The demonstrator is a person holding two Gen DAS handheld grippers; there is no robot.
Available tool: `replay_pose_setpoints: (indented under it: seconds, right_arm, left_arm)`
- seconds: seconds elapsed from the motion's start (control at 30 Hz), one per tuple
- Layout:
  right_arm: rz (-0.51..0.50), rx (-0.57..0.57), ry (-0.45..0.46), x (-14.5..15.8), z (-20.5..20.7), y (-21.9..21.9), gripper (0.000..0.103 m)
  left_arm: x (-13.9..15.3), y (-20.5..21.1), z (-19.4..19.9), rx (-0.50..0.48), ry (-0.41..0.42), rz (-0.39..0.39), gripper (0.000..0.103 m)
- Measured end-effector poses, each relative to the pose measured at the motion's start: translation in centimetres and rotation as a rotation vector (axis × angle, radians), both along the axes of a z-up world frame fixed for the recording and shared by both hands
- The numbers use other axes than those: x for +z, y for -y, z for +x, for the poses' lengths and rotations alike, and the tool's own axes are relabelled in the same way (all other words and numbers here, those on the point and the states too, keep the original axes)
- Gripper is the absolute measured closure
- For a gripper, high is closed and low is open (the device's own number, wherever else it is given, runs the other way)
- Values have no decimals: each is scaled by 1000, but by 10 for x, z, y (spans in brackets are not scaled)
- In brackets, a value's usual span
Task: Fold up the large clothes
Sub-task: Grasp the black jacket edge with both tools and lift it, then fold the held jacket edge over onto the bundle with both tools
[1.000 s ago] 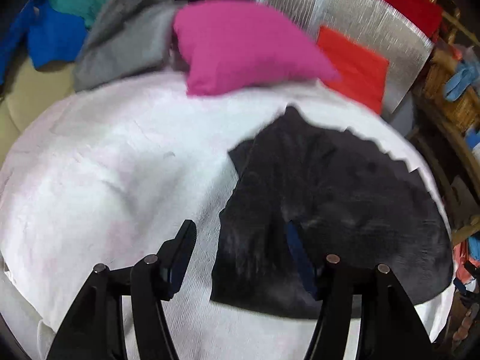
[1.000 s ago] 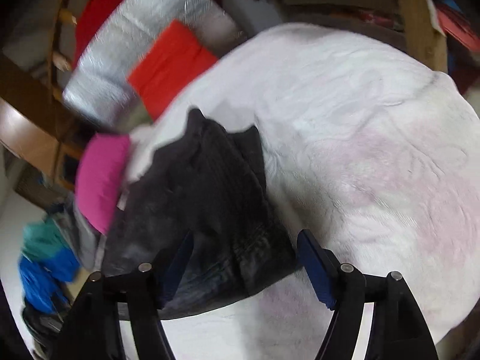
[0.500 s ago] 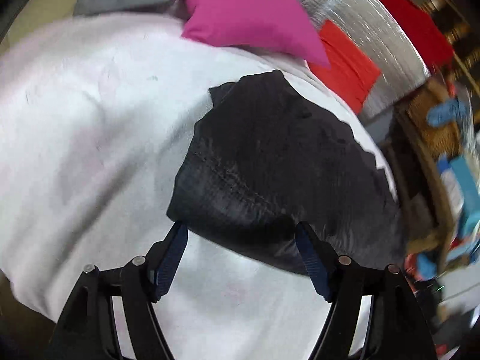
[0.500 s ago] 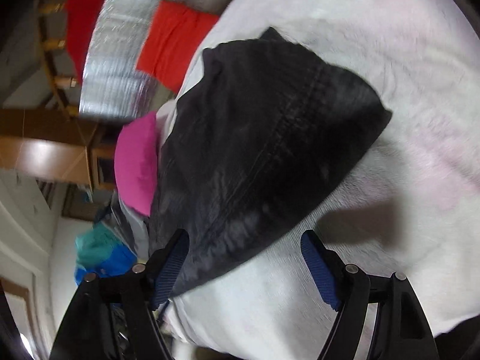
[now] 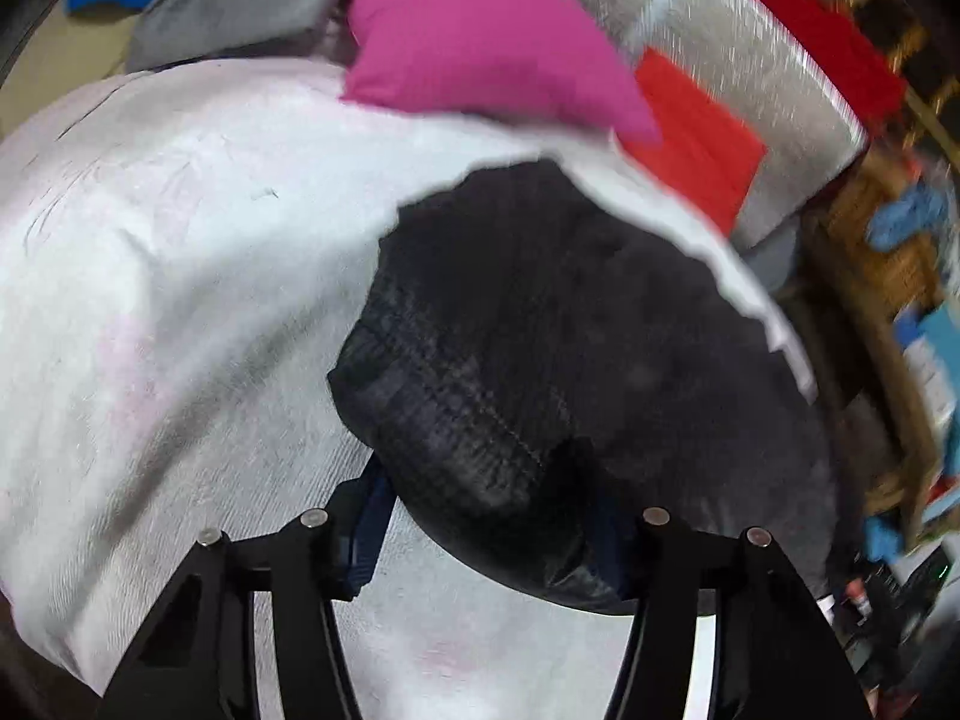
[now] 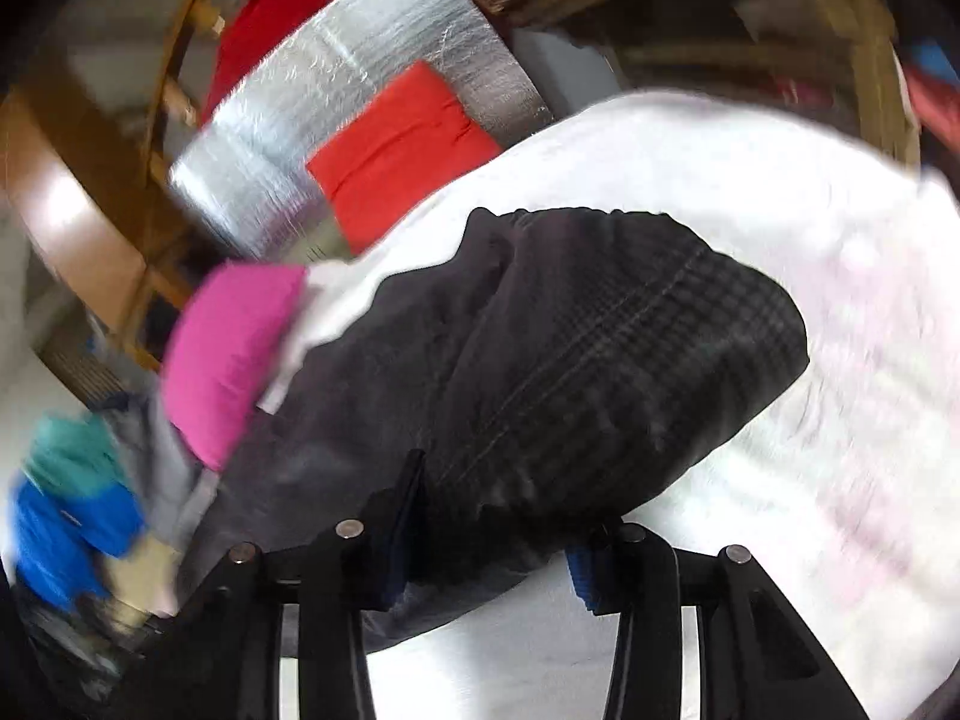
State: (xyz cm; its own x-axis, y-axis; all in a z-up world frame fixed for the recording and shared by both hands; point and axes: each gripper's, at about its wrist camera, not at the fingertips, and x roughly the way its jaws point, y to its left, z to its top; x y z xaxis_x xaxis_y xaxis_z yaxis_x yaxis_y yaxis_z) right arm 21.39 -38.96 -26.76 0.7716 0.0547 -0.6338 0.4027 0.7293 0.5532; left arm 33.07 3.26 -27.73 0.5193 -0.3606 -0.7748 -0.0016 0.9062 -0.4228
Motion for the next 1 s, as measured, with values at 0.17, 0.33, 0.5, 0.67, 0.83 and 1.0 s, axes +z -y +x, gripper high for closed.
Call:
replay_pose_setpoints:
  seconds: [0.17,0.33,0.5,0.67,0.83,1.0]
  right_arm:
    - [180,-7,-11,-16,-7,20,58]
    - [241,-6,-10,-15,-27,26,38]
    - [323,-84,4,-19,-26,46,33]
    - [434,-134,41,-37,-17,61,35]
    - [159,-115,62,-2,-18,40,58]
    - [158,-103,-59,-20,-5,41,55]
  left_arm:
    - [0,-10,-9,16,-39,-42,36]
    - [4,-32,-19,28,-63,-105,34]
    - [10,-73,-22,147,-26,-137,31]
    - [-4,-83,-12,151,-59,-187,31]
    - [-1,-70,-11,126,-35,-102,35]
    - [-7,-62,-11,102,-51,-8,34]
